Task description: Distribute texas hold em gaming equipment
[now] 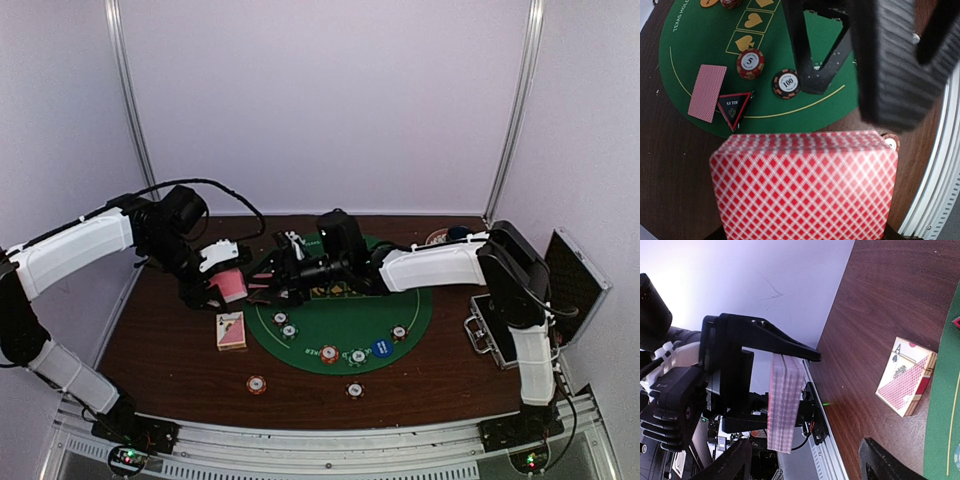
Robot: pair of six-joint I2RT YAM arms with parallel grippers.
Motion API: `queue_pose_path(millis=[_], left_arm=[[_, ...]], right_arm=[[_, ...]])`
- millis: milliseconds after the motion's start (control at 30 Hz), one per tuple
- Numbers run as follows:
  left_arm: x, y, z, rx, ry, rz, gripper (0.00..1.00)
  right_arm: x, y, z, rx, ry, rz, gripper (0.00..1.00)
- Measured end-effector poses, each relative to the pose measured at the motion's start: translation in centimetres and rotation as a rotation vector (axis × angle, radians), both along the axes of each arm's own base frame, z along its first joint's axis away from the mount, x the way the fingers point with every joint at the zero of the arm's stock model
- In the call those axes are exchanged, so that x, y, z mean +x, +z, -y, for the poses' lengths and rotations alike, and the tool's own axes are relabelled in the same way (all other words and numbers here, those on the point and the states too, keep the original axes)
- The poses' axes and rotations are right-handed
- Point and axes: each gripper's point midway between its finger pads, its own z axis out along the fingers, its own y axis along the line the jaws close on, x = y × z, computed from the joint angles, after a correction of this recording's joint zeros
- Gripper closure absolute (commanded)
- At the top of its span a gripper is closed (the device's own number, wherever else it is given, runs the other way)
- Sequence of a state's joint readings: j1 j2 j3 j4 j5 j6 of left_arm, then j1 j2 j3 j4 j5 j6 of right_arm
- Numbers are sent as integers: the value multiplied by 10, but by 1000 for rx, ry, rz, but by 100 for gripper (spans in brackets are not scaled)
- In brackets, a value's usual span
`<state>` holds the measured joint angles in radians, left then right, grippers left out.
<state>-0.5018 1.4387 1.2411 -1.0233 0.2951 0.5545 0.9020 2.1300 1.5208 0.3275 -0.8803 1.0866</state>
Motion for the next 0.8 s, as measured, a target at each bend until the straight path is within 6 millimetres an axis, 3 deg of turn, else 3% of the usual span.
queue_pose_path(millis=[433, 800], left_arm=[[4, 1, 9, -2, -6, -5, 96], [7, 5, 12, -12, 12, -7, 96]], right_arm=[[-13, 36, -18, 94, 49, 21, 23], [-13, 19, -26, 83, 70, -10, 26]])
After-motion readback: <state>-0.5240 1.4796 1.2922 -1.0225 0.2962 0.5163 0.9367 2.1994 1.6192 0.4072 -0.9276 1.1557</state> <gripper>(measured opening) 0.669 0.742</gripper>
